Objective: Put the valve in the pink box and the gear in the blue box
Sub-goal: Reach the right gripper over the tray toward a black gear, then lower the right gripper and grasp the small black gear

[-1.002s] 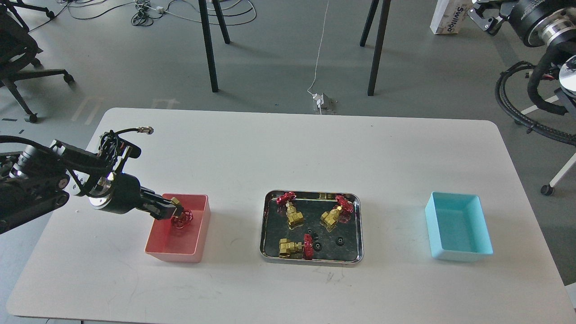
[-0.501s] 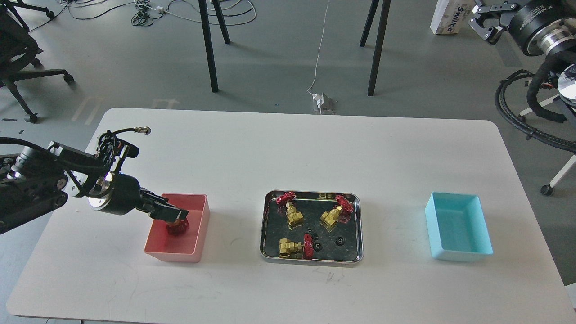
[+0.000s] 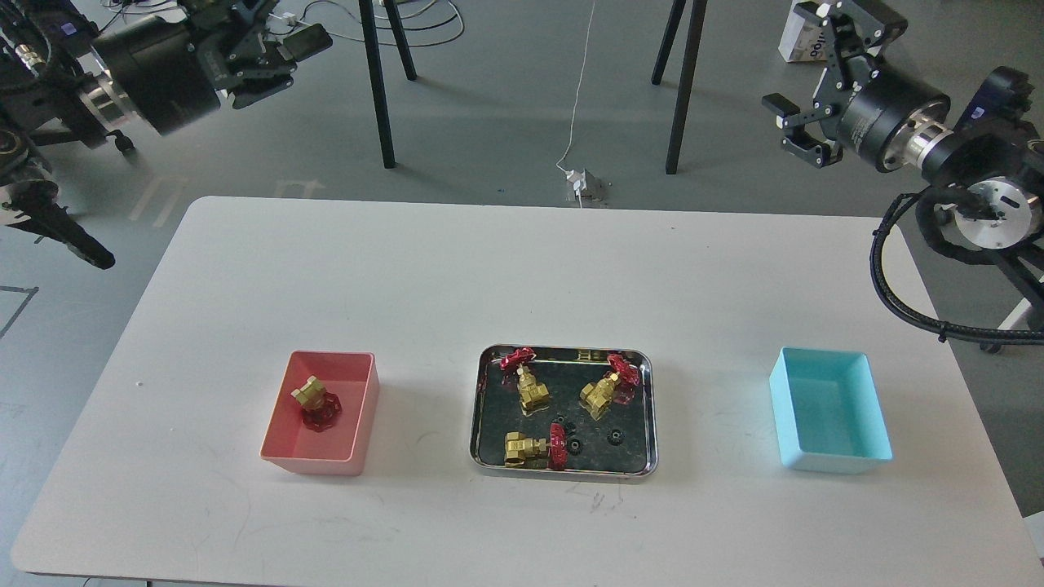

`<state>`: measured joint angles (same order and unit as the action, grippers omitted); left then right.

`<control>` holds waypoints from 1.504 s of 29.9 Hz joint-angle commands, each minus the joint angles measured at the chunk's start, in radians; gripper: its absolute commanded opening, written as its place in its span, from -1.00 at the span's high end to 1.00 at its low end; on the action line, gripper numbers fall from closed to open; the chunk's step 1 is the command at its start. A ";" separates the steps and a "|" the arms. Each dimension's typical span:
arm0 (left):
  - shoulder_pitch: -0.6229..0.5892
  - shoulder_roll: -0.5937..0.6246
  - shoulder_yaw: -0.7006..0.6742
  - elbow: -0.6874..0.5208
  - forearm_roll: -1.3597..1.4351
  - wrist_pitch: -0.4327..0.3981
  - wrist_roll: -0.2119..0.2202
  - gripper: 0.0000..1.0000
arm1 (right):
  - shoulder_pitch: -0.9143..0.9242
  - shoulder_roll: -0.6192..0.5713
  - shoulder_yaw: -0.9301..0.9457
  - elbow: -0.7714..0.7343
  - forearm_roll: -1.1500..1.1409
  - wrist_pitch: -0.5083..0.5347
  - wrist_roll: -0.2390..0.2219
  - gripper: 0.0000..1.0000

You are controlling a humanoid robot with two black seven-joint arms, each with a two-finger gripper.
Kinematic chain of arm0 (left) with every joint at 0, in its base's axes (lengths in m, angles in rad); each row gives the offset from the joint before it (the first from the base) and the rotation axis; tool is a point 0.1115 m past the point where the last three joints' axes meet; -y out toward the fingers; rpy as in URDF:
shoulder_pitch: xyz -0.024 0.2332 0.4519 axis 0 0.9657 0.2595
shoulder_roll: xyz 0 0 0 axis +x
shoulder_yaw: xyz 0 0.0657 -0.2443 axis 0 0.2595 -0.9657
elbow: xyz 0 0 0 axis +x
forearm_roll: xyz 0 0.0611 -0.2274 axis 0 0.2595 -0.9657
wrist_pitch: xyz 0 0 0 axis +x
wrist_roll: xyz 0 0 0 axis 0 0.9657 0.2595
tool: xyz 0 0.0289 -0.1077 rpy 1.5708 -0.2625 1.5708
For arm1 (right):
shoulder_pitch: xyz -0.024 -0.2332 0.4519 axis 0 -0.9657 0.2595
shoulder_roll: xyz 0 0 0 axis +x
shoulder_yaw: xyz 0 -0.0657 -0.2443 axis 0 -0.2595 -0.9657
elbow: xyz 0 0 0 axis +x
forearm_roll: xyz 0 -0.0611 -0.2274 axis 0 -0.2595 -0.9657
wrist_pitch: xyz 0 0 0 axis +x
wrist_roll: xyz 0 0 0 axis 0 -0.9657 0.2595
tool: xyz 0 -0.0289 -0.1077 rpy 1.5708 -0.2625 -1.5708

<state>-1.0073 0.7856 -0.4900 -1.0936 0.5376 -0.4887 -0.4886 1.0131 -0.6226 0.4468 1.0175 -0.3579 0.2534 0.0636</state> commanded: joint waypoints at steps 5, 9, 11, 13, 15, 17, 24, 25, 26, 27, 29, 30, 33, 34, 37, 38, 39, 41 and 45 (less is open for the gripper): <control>0.137 -0.091 -0.012 -0.115 -0.395 0.000 0.000 -0.98 | 0.312 -0.072 -0.644 0.312 -0.223 0.018 0.005 -1.00; 0.180 -0.157 -0.010 -0.111 -0.371 0.000 0.000 -0.99 | 0.502 -0.062 -0.931 0.466 -0.338 0.044 0.005 -1.00; 0.181 -0.169 -0.013 -0.109 -0.337 0.000 0.000 -0.98 | 0.550 -0.019 -1.025 0.496 -0.387 0.046 0.004 -0.98; 0.179 -0.169 -0.015 -0.106 -0.314 0.000 0.000 -0.99 | 0.561 0.032 -1.080 0.494 -0.432 0.046 -0.001 -0.94; 0.174 -0.174 -0.013 -0.101 -0.298 0.000 0.000 -0.99 | 0.558 0.070 -1.111 0.483 -0.472 0.046 -0.007 -0.92; 0.171 -0.175 -0.013 -0.085 -0.272 0.000 0.000 -0.99 | 0.556 0.118 -1.137 0.475 -0.493 0.044 -0.015 -0.76; 0.182 -0.216 0.004 -0.080 -0.220 0.000 0.000 -0.99 | 0.521 0.297 -1.155 0.328 -0.496 0.026 -0.015 -0.29; 0.182 -0.224 0.004 -0.080 -0.220 0.000 0.000 -0.99 | 0.501 0.329 -1.157 0.285 -0.500 0.021 -0.015 -0.27; 0.182 -0.232 0.004 -0.080 -0.220 0.000 0.000 -0.99 | 0.484 0.362 -1.157 0.242 -0.501 0.021 -0.015 -0.24; 0.181 -0.233 0.004 -0.080 -0.220 0.000 0.000 -0.99 | 0.472 0.386 -1.157 0.213 -0.501 0.021 -0.015 -0.20; 0.181 -0.233 -0.002 -0.080 -0.220 0.000 0.000 -0.99 | 0.461 0.417 -1.155 0.184 -0.500 0.021 -0.015 -0.17; 0.182 -0.229 -0.002 -0.080 -0.220 0.000 0.000 -0.99 | 0.455 0.428 -1.155 0.179 -0.500 0.021 -0.015 -0.17; 0.182 -0.223 -0.002 -0.080 -0.220 0.000 0.000 -0.99 | 0.438 0.448 -1.155 0.174 -0.500 0.021 -0.016 -0.17; 0.185 -0.223 -0.002 -0.080 -0.220 0.000 0.000 -0.99 | 0.435 0.452 -1.155 0.176 -0.500 0.021 -0.016 -0.17; 0.187 -0.224 0.001 -0.080 -0.220 0.000 0.000 -0.99 | 0.424 0.454 -1.159 0.184 -0.501 0.021 -0.016 -0.17; 0.188 -0.226 0.002 -0.080 -0.220 0.000 0.000 -0.99 | 0.415 0.454 -1.160 0.184 -0.503 0.021 -0.016 -0.17; 0.190 -0.227 0.002 -0.080 -0.220 0.000 0.000 -0.99 | 0.407 0.452 -1.162 0.184 -0.504 0.023 -0.016 -0.17; 0.191 -0.227 0.001 -0.080 -0.220 0.000 0.000 -0.99 | 0.397 0.452 -1.162 0.181 -0.509 0.024 -0.016 -0.17; 0.200 -0.224 0.001 -0.080 -0.220 0.000 0.000 -0.99 | 0.389 0.457 -1.165 0.167 -0.526 0.023 -0.018 -0.17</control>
<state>-0.8144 0.5587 -0.4892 -1.1734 0.3176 -0.4887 -0.4888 1.4085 -0.1694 -0.7163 1.1928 -0.8747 0.2770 0.0474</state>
